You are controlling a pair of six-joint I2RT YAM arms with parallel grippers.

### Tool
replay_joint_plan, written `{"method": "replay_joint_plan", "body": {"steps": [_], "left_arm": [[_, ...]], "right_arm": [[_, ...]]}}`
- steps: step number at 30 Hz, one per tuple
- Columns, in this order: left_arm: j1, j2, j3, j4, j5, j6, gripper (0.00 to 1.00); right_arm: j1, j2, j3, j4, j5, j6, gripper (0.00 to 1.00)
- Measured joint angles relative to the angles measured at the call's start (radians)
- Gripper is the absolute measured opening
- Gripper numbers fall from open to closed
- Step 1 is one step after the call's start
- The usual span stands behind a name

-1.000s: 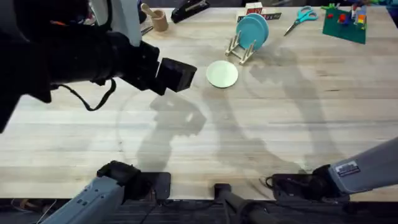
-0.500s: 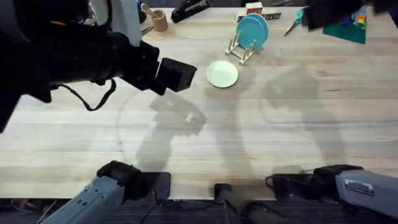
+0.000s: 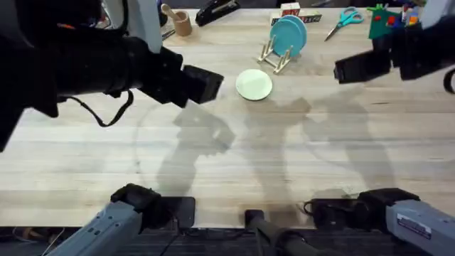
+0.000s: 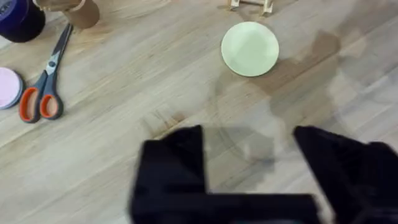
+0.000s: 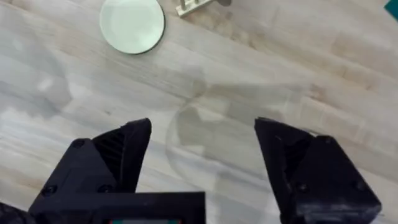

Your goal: Pick up the plates from the table one by one and place each into a slot on the dish rack.

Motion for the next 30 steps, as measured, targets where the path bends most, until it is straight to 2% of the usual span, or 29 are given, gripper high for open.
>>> {"method": "replay_joint_plan", "body": {"steps": [2, 5, 6, 7, 12, 17, 21, 26, 30], "left_arm": [[0.0, 0.0, 0.0, 0.004, 0.014, -0.002, 0.655], [0.0, 0.006, 0.0, 0.021, 0.049, -0.009, 0.17], [0.0, 0.012, 0.0, 0.029, 0.064, -0.008, 0.079], [0.0, 0.024, 0.001, 0.039, 0.086, -0.012, 0.051], [0.0, 0.125, 0.001, 0.081, 0.213, -0.024, 0.042], [0.012, 0.246, 0.001, 0.136, 0.382, -0.028, 0.04], [0.077, 0.358, 0.001, 0.158, 0.569, -0.03, 0.04], [0.158, 0.513, 0.001, 0.224, 0.79, -0.03, 0.038], [0.179, 0.632, 0.024, 0.245, 0.895, -0.03, 0.038]], "right_arm": [[0.0, -0.016, -0.025, 0.0, 0.0, 0.017, 0.996], [0.0, -0.026, -0.05, -0.008, 0.0, 0.039, 0.996], [-0.001, -0.028, -0.054, -0.014, 0.0, 0.045, 0.996], [-0.002, -0.028, -0.057, -0.021, 0.0, 0.049, 0.996], [-0.036, -0.028, -0.062, -0.042, -0.021, 0.07, 0.995], [-0.1, -0.028, -0.062, -0.052, -0.066, 0.079, 0.995], [-0.141, -0.028, -0.062, -0.06, -0.105, 0.08, 0.995], [-0.146, -0.029, -0.062, -0.063, -0.123, 0.079, 0.995], [-0.146, -0.028, -0.062, -0.063, -0.129, 0.079, 0.995]]}}
